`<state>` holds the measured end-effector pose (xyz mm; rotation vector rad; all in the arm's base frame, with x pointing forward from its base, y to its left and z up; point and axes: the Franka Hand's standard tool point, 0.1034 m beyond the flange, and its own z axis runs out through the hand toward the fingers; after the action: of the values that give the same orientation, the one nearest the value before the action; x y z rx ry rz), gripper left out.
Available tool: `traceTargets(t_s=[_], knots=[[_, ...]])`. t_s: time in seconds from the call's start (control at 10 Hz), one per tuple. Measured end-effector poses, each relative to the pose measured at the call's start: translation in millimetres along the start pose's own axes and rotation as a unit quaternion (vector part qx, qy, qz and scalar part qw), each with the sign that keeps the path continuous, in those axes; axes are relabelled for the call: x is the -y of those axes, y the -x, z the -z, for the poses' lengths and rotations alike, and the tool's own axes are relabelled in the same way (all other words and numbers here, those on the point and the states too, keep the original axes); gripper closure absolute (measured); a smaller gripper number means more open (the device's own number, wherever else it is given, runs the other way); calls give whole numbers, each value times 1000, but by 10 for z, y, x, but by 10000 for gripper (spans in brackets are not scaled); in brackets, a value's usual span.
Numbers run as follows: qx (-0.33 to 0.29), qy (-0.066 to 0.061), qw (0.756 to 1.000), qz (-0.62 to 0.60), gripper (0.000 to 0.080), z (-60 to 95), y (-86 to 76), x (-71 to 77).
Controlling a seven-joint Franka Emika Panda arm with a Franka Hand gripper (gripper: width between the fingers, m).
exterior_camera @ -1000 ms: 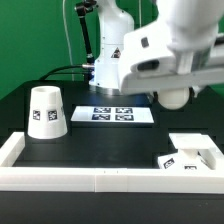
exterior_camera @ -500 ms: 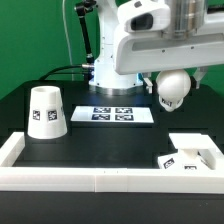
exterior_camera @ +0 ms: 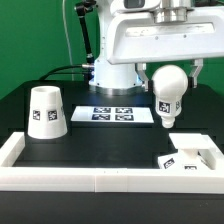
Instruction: Assemble lamp
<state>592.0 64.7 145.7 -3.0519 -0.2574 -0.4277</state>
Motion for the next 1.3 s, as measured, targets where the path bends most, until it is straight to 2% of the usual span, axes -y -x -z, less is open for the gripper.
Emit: traceTargets(t_s=[0.1, 0.2, 0.6, 0.9, 1.3], knots=[[-69, 15, 997, 22, 220, 40, -93, -18], [-93, 22, 995, 17, 220, -3, -1, -50], [-95, 22, 995, 24, 220, -14, -10, -16], [-101, 20, 991, 87, 220, -74, -173, 206], [-102, 22, 991, 87, 220, -76, -165, 167]])
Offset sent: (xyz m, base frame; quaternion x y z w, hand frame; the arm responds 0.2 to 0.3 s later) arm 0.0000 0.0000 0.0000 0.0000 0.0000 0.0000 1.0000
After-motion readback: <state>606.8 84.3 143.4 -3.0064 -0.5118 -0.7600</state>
